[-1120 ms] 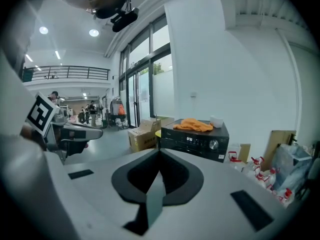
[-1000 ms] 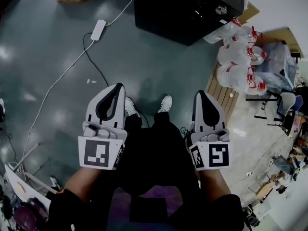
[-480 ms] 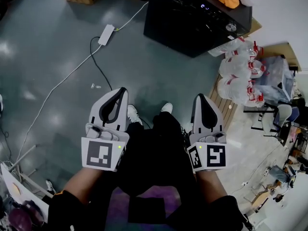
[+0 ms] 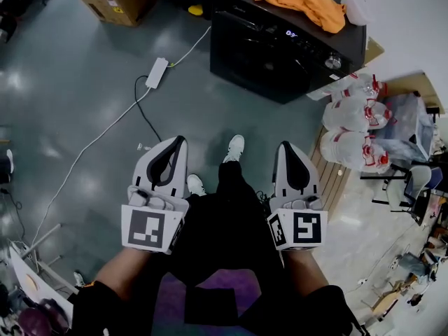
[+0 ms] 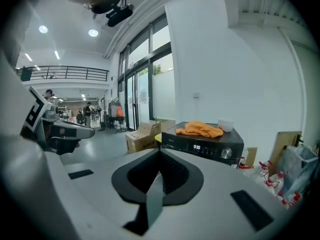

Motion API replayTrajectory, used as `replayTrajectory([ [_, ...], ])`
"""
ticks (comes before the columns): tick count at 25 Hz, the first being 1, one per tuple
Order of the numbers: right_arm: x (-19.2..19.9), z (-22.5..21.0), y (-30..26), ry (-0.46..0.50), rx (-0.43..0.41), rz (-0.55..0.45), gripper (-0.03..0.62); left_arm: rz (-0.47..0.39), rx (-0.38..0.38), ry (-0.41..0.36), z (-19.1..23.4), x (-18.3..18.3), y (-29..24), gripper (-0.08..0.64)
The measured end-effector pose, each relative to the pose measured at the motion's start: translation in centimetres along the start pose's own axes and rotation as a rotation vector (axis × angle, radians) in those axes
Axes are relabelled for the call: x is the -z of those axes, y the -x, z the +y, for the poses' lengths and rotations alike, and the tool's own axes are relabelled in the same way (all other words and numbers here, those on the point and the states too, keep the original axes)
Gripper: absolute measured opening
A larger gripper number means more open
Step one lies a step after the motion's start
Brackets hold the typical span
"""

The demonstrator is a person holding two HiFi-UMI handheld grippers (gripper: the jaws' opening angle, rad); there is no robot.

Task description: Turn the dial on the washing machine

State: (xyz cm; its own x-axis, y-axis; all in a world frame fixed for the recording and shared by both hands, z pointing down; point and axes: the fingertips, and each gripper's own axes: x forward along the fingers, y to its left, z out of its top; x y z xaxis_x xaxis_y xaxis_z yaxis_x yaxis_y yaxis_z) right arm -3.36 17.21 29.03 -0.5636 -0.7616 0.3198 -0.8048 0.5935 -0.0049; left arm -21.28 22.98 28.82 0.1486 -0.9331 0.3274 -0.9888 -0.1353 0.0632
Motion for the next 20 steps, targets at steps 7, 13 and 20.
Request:
replayTrajectory([
  [7, -0.7, -7.6, -8.3, 0.017, -0.014, 0.032, 0.015, 0.004, -0.004, -0.014, -0.5, -3.5, -10.2, 0.014],
  [13, -1.1, -13.8, -13.1, 0.007, -0.003, 0.039, 0.015, 0.047, -0.027, -0.012, -1.5, -5.5, -18.1, 0.014],
  [20, -0.4, -19.6, -15.5, -0.022, 0.053, 0.046, 0.015, 0.039, 0.062, -0.074, -5.5, -6.6, -24.7, 0.014],
])
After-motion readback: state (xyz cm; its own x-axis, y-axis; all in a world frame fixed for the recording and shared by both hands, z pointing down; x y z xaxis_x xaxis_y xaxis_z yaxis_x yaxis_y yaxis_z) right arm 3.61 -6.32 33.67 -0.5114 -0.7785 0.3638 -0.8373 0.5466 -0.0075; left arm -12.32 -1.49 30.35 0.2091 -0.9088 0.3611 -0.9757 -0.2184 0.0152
